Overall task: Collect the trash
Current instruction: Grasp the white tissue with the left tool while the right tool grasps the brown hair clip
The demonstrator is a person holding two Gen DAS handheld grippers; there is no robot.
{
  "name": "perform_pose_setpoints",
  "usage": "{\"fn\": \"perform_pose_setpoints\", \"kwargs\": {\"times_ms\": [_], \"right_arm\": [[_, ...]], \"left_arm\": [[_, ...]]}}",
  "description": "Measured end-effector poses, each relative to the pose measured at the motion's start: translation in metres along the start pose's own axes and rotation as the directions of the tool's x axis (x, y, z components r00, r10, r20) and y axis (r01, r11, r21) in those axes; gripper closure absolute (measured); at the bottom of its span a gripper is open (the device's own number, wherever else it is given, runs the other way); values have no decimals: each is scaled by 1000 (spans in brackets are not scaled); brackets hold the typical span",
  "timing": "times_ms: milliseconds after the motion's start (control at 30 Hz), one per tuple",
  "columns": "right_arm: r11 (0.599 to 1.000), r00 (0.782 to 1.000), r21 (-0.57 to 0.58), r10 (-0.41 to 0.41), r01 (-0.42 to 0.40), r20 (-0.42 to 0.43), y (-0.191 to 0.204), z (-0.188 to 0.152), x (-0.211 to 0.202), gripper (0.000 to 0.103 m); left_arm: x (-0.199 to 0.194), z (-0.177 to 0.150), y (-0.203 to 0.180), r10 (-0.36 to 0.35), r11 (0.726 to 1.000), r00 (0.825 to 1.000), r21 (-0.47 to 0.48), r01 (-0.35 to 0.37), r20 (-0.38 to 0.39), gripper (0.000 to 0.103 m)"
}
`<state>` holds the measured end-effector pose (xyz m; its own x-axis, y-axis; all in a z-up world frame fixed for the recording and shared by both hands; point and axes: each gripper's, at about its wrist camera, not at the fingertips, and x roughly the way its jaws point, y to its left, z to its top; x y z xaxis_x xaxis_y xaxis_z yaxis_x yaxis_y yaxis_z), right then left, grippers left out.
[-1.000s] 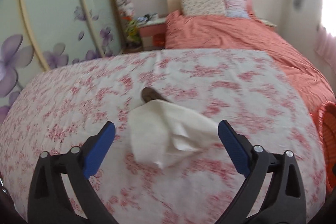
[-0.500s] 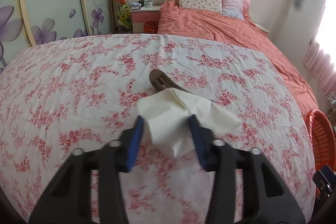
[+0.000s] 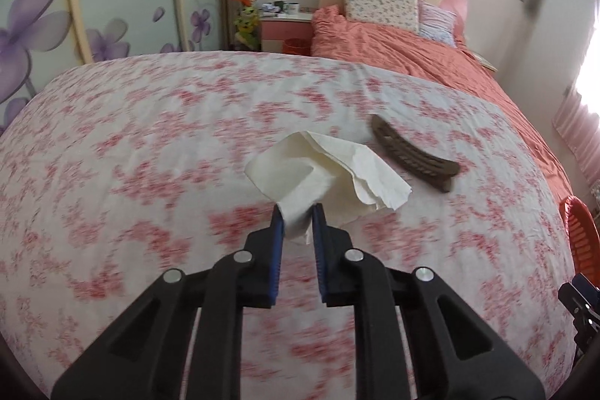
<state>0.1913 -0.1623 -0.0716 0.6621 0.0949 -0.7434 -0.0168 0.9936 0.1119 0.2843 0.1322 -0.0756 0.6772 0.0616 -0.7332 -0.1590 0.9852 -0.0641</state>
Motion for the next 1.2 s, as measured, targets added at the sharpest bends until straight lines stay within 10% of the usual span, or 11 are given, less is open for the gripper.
{"fn": "perform_pose_setpoints", "kwargs": {"times_ms": [300,467,567,700,800,1200], "right_arm": [[998,1000,-53,23,-24,-18,29,0,6,41],[998,999,-48,26,-27,-28,31,3,12,41],[998,999,-34,42,-43,-31,35,8,18,41],[997,998,-46,54,-56,-31,47,16,27,41],[996,997,-58,71,-72,-28,57,24,37,40],[984,993,-129,115,-119,-41,120,78,97,40]], "left_arm": [[1,-2,25,2,998,1000,-63,-1,3,25],[11,9,15,6,1000,1000,-31,-6,9,18],[20,14,9,8,1000,1000,-11,-8,7,18],[35,20,3,-16,999,1000,38,16,-6,59],[37,25,11,-7,1000,1000,31,7,4,68],[44,28,35,74,997,997,-23,-75,-29,70]]}}
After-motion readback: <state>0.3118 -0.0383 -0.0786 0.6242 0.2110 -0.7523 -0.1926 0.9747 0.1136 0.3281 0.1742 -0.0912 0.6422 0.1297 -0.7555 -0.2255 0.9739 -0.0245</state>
